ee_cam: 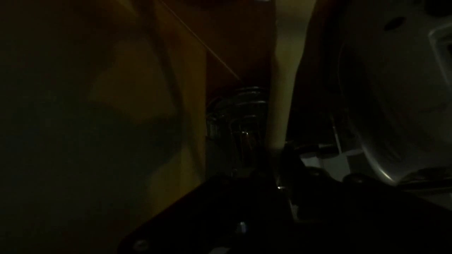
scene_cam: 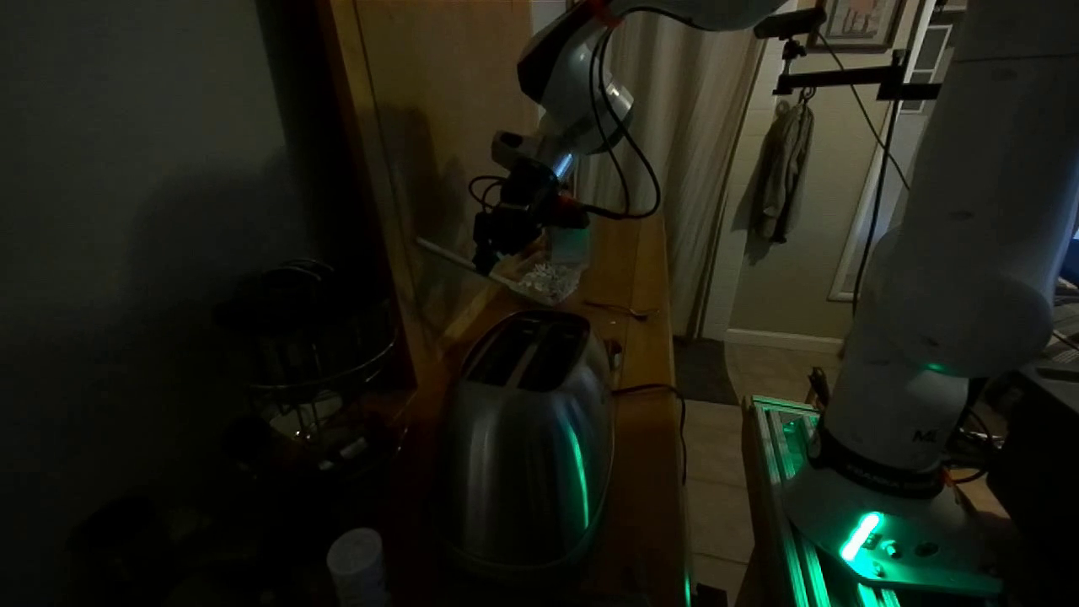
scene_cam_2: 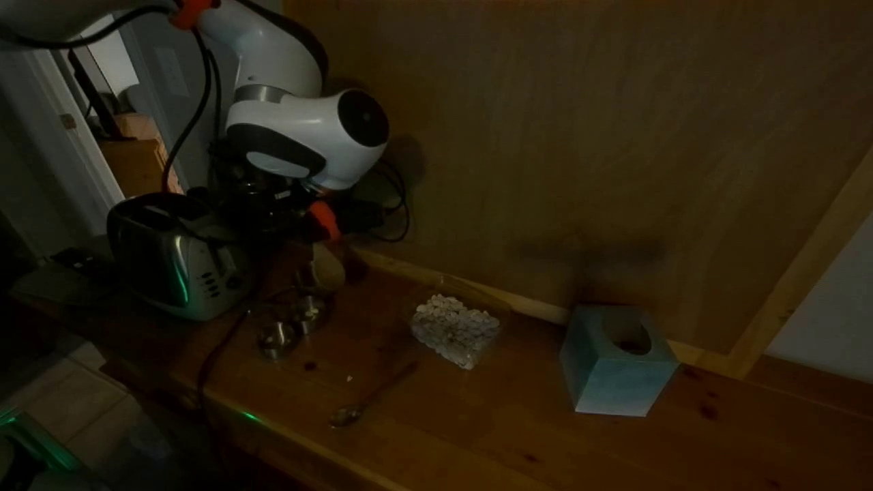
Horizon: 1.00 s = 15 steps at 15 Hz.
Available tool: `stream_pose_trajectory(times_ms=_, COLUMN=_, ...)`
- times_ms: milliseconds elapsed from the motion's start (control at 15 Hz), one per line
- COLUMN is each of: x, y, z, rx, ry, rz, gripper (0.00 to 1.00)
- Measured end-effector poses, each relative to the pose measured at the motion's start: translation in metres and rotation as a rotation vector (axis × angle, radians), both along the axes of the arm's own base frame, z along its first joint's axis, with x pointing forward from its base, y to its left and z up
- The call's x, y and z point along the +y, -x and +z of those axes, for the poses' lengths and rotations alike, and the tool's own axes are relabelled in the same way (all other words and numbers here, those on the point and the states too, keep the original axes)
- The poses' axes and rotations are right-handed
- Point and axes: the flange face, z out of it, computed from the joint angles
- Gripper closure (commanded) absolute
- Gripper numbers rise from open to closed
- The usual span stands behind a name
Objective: Place one white object from the clear bowl on the wooden spoon., use the spoon to place the object in the large measuring cup.
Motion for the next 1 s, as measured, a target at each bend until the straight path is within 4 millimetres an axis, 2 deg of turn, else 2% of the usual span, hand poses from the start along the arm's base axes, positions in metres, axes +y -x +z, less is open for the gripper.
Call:
stream_pose_trajectory(times_ms=467, x=-0.024, y=0.006, z=-0.004, rx=0.136, ry=0.257, rz=-0.133, gripper=0.96)
stream_pose_trajectory(times_ms=800, x=-0.056, y=0.015, z=-0.011, rx=0.227, ry=0.409, rz=-0.271, gripper=0.96)
stream_pose_trajectory(times_ms=1000, x=-0.071, y=0.023, z=-0.021, rx=0.301, ry=0.467, rz=-0.331, gripper=0.96)
